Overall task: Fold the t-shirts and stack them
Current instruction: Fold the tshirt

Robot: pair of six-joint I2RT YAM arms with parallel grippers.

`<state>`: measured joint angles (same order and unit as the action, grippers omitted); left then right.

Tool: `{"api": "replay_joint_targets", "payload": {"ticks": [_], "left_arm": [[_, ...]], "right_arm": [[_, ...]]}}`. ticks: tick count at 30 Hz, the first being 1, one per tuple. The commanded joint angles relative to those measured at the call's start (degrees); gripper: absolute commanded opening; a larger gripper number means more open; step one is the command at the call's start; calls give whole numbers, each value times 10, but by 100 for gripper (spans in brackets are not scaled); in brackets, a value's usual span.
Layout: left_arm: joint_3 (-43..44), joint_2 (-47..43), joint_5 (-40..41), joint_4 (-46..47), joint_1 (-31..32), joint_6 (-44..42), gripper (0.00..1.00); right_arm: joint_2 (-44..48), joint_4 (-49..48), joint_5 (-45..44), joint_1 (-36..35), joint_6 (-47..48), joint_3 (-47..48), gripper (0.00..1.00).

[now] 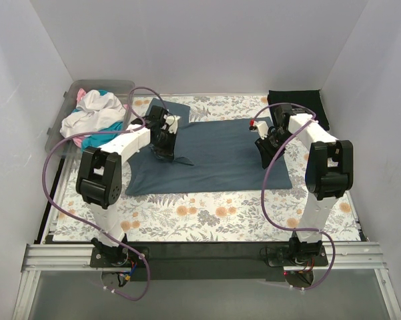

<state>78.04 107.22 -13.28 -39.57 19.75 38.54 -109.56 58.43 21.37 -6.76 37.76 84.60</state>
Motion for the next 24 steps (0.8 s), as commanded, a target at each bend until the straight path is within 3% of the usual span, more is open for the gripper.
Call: {"api": "replay_joint_targets", "payload": {"ticks": [1, 8, 16, 18, 20, 21, 24], "left_arm": [[50, 15, 7, 5, 3, -16, 0], [178, 125, -17, 7, 2, -37, 0], [208, 161, -12, 13, 18, -84, 1], [203, 160, -9, 18, 19, -96, 8], [198, 155, -4, 26, 19, -99, 31], [196, 150, -5, 29, 19, -102, 37], [186, 124, -24, 53, 19, -99, 41]], "right_arm": [[22, 3, 7, 3, 10, -3, 37], [29, 3, 4, 3, 14, -15, 37], [34, 3, 4, 5, 19, -33, 37], [32, 3, 6, 4, 20, -34, 37], [31, 3, 9, 5, 18, -33, 37], [31, 2, 9, 5, 18, -32, 37], [31, 2, 9, 5, 18, -32, 30]]}}
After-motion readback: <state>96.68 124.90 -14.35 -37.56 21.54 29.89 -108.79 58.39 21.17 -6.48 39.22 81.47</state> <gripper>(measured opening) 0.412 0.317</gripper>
